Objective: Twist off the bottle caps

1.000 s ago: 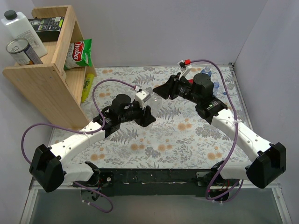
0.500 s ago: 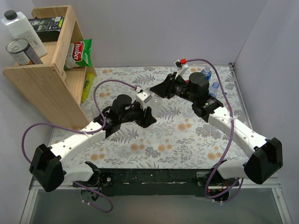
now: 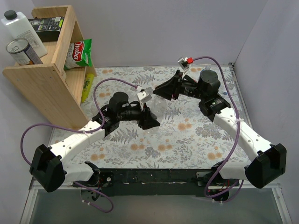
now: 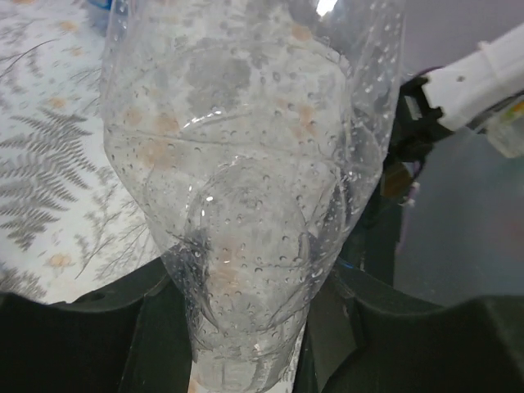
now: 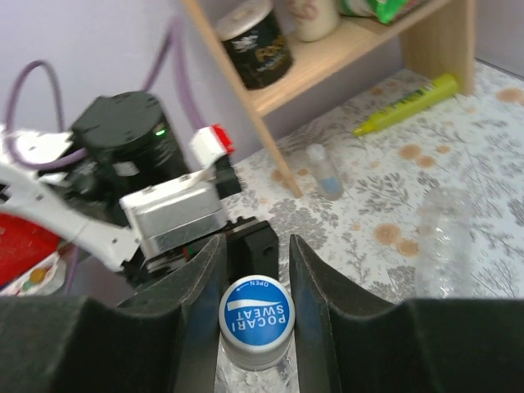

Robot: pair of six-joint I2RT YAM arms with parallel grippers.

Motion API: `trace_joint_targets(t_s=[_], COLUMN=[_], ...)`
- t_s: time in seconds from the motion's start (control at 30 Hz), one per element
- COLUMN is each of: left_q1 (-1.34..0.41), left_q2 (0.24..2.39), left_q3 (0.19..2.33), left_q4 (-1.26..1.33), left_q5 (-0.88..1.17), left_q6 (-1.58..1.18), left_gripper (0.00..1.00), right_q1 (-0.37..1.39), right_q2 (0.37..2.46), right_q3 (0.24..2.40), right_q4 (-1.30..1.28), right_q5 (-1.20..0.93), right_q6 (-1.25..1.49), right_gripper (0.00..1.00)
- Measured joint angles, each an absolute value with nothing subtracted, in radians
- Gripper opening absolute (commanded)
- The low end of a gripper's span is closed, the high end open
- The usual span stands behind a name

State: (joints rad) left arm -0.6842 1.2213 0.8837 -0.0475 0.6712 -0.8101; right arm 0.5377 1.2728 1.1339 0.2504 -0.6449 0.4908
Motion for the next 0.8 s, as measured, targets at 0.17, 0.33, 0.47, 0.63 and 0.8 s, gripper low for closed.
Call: trace_joint_targets(t_s=[0.17, 0.33, 0.47, 0.63, 0.8], left_q1=[-0.682, -0.682, -0.682, -0.678, -0.647], left_q2=[1.222, 1.246, 1.274, 1.275, 1.27], left_q3=[0.884, 0.884, 0.884, 0.884, 0.884], left_q4=[0.039, 0.057, 0.054, 0.036, -0.025], left_q5=[0.856, 0.972, 1.006, 0.94, 0.733], left_q6=[-0.843, -0.854, -0.857, -0.853, -0.858], left_gripper=[0.39, 0.39, 0.39, 0.39, 0.39], right_q1=[0.505, 0.471, 0.432, 0.412, 0.393], right_q2=[1.234, 1.2, 1.162, 1.107, 1.019], right_q3=[1.131, 1.131, 1.131, 1.134, 1.129], right_q4=[0.353, 0.439, 0.476, 0.379, 0.071], right_q5=[-0.85, -0.933, -0.955, -0.877, -0.606], right_q6=[0.495, 0.494, 0.494, 0.443, 0.329], right_gripper=[0.01, 0.01, 0.01, 0.01, 0.01])
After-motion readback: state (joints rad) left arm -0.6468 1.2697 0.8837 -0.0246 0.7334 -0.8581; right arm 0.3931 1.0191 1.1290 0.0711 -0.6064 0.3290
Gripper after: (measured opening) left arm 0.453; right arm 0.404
